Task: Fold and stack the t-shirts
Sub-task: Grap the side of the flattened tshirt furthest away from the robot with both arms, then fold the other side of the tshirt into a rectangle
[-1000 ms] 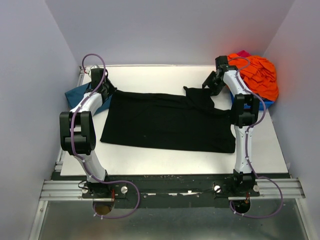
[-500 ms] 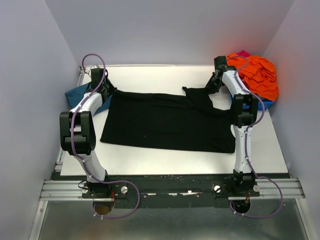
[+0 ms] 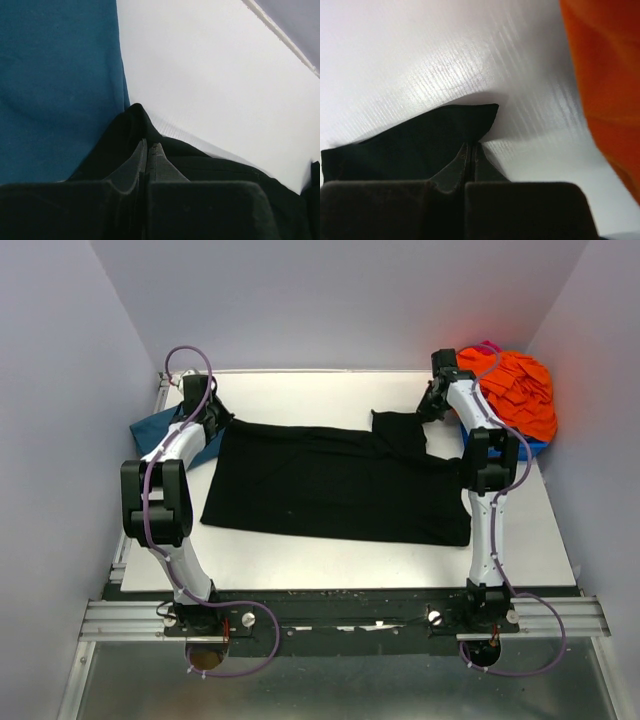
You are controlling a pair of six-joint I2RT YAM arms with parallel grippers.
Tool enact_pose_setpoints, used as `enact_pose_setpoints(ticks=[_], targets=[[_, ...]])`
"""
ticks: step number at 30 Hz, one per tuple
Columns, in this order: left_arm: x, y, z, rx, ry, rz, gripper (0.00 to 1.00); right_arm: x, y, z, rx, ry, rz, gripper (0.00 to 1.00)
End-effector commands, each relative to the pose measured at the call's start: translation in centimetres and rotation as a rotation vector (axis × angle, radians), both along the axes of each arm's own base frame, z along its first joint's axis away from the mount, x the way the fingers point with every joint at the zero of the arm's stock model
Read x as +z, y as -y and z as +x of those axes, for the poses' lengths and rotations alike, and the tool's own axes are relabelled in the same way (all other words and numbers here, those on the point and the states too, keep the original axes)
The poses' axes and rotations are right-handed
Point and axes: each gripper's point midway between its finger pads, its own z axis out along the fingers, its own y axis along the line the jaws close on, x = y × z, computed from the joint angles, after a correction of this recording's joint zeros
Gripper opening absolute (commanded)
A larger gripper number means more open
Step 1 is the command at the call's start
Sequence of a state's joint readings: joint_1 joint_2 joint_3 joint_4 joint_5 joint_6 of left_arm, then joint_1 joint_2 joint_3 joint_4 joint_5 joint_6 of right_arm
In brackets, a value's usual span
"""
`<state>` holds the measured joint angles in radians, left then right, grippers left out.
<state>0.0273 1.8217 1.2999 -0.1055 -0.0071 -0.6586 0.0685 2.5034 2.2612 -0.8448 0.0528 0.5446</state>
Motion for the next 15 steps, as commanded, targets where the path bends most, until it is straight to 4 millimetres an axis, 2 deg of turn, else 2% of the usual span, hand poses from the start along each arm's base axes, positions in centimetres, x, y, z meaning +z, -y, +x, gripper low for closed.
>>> enact_pose_setpoints(ticks=[1, 8, 15], targets=[[0.4, 0.0, 0.8, 0.014, 0.003, 0.02, 0.0, 5.6, 1.8, 1.4, 0.011, 0.141, -0.058, 0.01], [0.5, -0.4, 0.2, 0.029, -0.017, 0.043, 0.0, 10.5, 0.5, -0.1, 0.1, 0.238, -0.009, 0.01], [1.1, -0.7, -0.8, 0.038, -0.022, 0.055, 0.0, 13.2, -0.6, -3.3, 0.168, 0.269, 0.046, 0.01]])
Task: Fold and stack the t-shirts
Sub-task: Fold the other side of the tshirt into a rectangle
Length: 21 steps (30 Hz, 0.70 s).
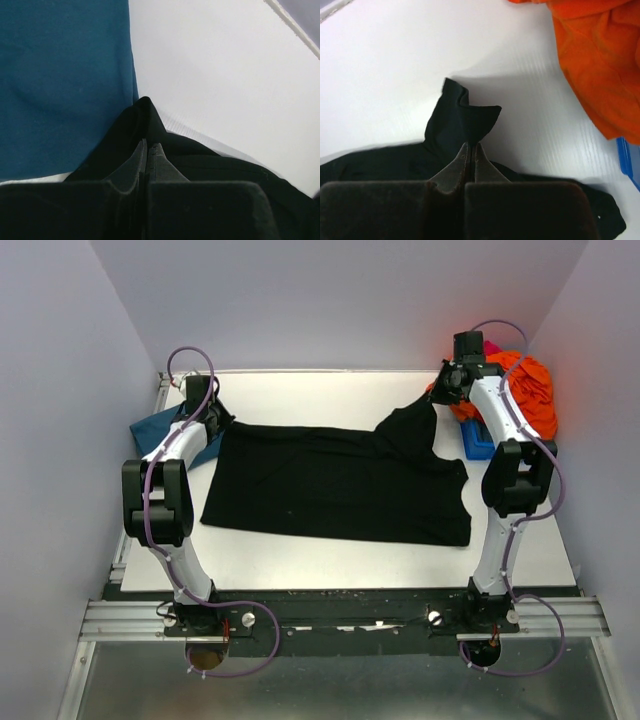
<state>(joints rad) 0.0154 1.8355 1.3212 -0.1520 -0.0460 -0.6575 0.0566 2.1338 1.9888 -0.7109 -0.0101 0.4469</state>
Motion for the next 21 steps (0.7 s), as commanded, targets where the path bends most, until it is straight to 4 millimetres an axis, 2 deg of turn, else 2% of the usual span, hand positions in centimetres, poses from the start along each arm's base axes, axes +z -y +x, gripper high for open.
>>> enact_pose_setpoints(ticks=[1, 5, 10, 21], targets=[[1.9, -0.8, -0.8, 0.023, 0.016, 0.037, 0.0, 1.9, -0.7, -1.6, 0.073, 0.04, 0.031, 0.01], [2.2, -1.3, -1.4, 0.032, 0.018, 0.052, 0.0, 2.8, -1.0, -3.9, 0.095, 0.045, 0.042, 0.01], [2.0, -1.8, -1.9, 0.04, 0.009, 0.056, 0.0, 4.4, -1.2, -5.8, 0.111, 0.068, 0.053, 0.01], [1.9, -2.5, -1.8, 0.054, 0.015, 0.055, 0.0, 8.5, -1.4, -7.8, 0.138, 0.134, 0.083, 0.01]])
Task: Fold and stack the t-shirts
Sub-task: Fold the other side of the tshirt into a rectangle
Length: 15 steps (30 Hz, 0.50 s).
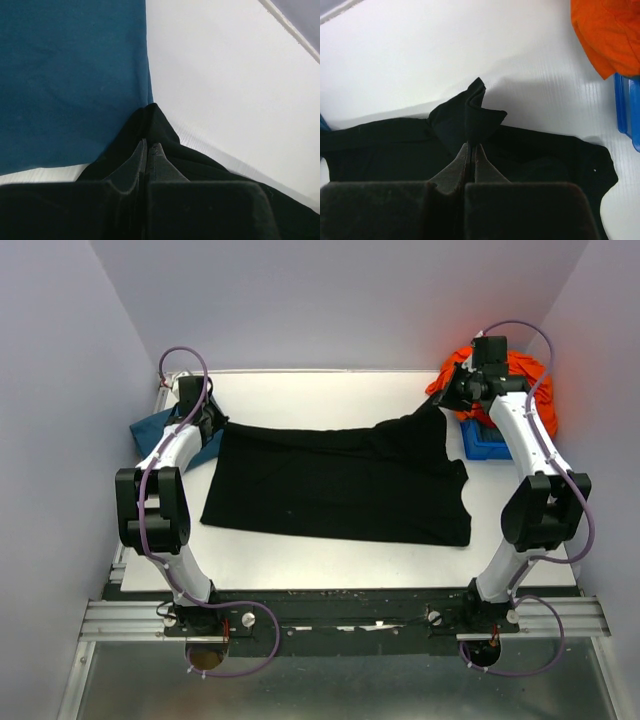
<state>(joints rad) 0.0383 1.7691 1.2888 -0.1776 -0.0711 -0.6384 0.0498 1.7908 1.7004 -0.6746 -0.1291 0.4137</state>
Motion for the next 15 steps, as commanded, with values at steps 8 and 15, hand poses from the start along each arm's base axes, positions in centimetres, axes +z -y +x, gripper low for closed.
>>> enact_pose_setpoints(ticks=[8, 15], targets=[[0.4, -1.6, -1.3, 0.048, 0.018, 0.009, 0.0, 1.2, -0.6, -3.5, 0.039, 0.013, 0.055, 0.01], [0.0, -1.9, -1.4, 0.052, 0.04, -0.025, 0.0, 2.2, 0.5, -4.3, 0.006, 0.066, 0.081, 0.01]])
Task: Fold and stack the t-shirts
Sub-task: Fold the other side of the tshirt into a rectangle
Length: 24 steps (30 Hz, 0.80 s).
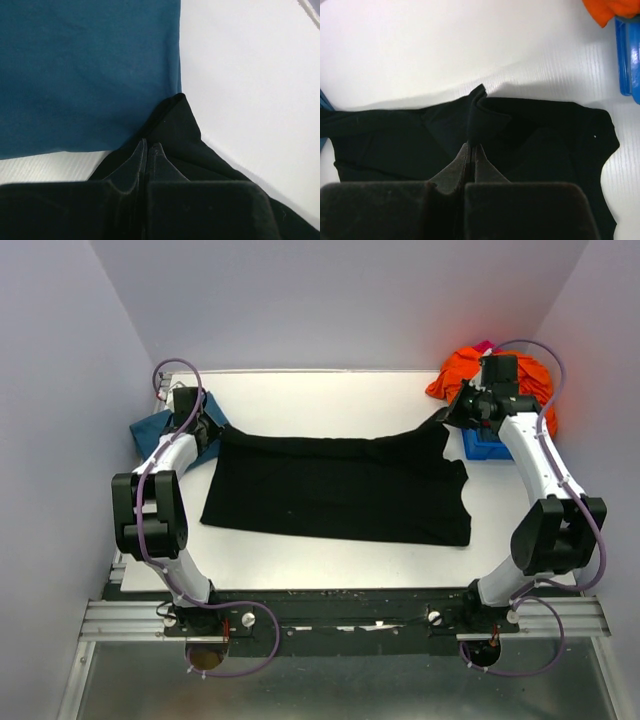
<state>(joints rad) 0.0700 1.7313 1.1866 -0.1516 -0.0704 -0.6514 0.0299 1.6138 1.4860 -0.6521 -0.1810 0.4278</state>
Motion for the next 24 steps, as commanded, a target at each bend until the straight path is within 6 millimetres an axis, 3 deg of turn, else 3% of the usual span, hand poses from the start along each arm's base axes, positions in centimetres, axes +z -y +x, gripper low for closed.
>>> enact_pose_setpoints(ticks=[1, 2, 12, 18, 24], targets=[[2.2, -0.3, 1.0, 0.007, 0.081, -0.018, 0.0, 2.9, 0.2, 0.7, 0.001, 0.089, 0.039, 0.01], [2.4, -0.1, 1.4, 0.004, 0.091, -0.029, 0.0, 3.1, 1.4, 1.1, -0.025, 0.095, 0.038, 0.01], [3.7, 1.1, 5.4, -0.023, 0.12, -0.103, 0.0, 4.8, 2.7, 4.2, -0.03, 0.105, 0.056, 0.01], [3.6, 0.8, 4.6, -0.016, 0.115, -0.089, 0.0, 4.6, 2.2, 4.3, -0.001, 0.1, 0.077, 0.01], [3.7, 0.3, 2.8, 0.01, 0.113, -0.06, 0.0, 4.2, 1.8, 2.6, 0.012, 0.102, 0.087, 0.01]])
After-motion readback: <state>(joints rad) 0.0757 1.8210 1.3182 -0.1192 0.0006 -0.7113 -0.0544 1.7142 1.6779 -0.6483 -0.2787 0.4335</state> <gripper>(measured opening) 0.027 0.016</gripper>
